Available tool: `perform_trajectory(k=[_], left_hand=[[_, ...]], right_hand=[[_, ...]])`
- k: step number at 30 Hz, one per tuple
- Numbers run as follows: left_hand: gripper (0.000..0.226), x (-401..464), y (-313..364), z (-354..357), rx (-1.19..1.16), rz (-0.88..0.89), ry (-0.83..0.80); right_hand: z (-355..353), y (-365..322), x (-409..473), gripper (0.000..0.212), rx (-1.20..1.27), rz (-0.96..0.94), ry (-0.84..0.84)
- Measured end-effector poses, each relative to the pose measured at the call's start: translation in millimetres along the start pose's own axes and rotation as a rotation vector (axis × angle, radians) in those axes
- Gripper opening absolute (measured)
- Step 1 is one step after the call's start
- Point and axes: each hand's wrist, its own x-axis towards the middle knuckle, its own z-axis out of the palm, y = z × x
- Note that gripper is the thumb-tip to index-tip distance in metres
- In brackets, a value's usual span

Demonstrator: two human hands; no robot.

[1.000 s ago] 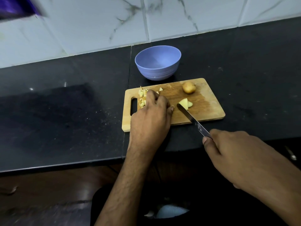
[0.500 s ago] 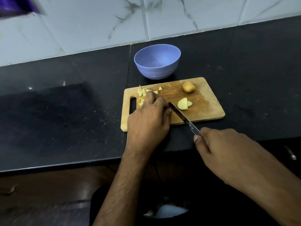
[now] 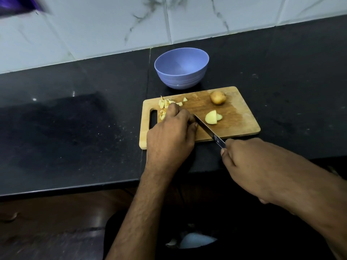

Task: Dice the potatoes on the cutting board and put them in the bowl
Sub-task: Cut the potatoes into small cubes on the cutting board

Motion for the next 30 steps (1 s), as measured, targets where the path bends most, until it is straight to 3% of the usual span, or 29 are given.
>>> perform_trajectory(k=[8,15,23,28,30], left_hand=[[0.021,-0.6,1.5,5.8,0.089,-0.063,0.099],[0.021,-3.1,4.8,-0.3,0.117,0.099,0.025],[0.018,-0.6,3.9,5.4,0.063,-0.071,0.13],[0.009,0.5,6.2,1.5,0.044,-0.055,0.135],[0.019,-2.1,9.1,-0.9,0.033,-0.023,0.154]], right_hand=[[-11.3,3.7,-26.2,0.036,0.001,0.009,-0.013],[-21.3,10.2,-34.2,0.037,-0.019,0.034,-0.034],[-26.4,17.1,-36.5,0.038,0.045,0.073,-0.021],[-28.2,19.5,-35.3,0.038,0.054,0.079,-0.024],[-27.2,21.1,-35.0,0.038,0.07,0.093,-0.01]])
